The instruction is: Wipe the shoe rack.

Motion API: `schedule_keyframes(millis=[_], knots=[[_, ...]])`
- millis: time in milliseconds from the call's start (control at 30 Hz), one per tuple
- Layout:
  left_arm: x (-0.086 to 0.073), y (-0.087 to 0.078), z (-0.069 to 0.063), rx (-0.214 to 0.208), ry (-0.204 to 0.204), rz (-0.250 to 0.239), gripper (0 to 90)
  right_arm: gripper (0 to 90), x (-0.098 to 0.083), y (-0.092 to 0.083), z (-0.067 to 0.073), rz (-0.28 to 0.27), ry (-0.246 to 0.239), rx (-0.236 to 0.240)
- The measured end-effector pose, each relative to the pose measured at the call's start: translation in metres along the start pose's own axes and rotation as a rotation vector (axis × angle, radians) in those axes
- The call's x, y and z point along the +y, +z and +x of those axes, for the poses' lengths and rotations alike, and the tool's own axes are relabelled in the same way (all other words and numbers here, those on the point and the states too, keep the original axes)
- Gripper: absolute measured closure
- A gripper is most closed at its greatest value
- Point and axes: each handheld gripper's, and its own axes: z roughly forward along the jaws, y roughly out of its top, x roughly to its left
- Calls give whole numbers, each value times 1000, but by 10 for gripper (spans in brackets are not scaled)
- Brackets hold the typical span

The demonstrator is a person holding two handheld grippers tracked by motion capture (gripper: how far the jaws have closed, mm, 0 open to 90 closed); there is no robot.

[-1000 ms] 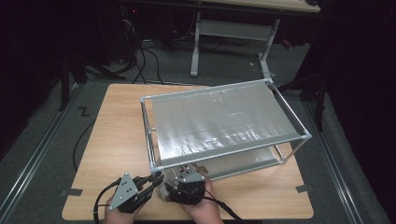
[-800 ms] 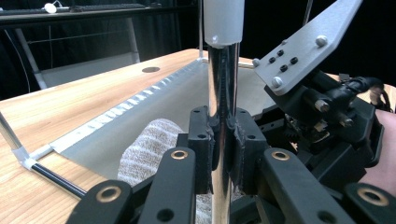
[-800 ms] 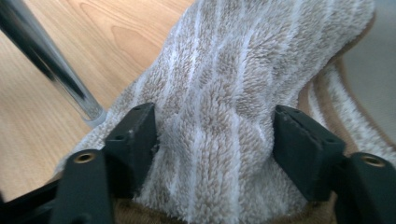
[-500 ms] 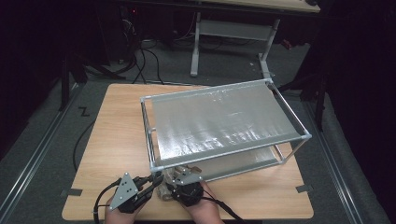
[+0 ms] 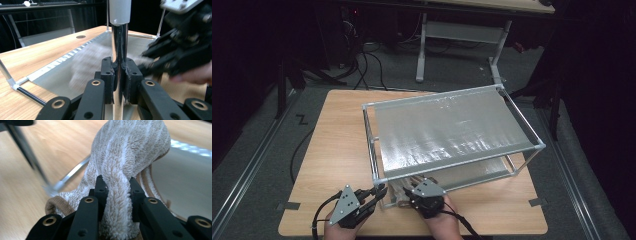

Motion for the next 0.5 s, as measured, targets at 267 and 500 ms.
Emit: schedule_keyframes(millis=[267, 500], knots=[[0, 0, -1, -1, -1, 0, 803, 746, -28, -66, -57, -6, 64, -192], [1, 0, 0, -3, 1, 2, 803, 744, -67, -93, -100, 113, 149, -351]])
